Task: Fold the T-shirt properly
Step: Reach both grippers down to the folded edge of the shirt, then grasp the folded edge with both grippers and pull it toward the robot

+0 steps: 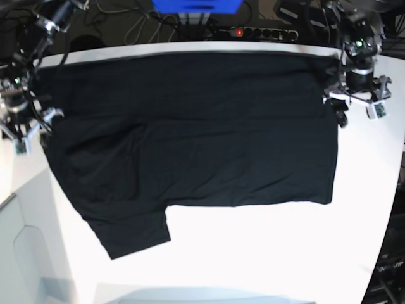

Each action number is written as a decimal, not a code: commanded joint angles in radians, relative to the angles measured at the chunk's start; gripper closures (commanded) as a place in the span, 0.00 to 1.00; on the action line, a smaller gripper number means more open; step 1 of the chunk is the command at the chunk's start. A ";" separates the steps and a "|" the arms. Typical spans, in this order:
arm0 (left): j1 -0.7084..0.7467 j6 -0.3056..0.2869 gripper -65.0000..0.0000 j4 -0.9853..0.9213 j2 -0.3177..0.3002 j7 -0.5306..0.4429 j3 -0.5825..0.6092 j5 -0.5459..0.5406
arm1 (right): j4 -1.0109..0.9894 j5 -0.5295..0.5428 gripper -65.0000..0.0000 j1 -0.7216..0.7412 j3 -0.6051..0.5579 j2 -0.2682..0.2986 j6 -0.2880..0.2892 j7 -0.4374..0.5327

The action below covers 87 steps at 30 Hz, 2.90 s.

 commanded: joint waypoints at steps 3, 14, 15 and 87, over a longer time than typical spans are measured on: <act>-0.110 0.005 0.27 0.008 -0.010 -0.033 0.001 0.000 | -0.052 0.007 0.43 0.136 -0.051 0.013 -0.004 0.024; -0.401 0.005 0.27 -0.299 -0.062 -0.037 0.014 0.003 | -0.639 0.007 0.43 0.562 -0.099 0.065 -0.045 0.036; -0.420 0.005 0.27 -0.343 -0.070 -0.040 0.028 0.003 | -0.710 0.007 0.43 0.598 -0.099 0.077 -0.065 0.053; -0.673 0.005 1.00 -0.778 -0.240 -0.197 0.376 -0.009 | -0.923 0.014 1.00 0.512 -0.379 0.123 -0.312 0.512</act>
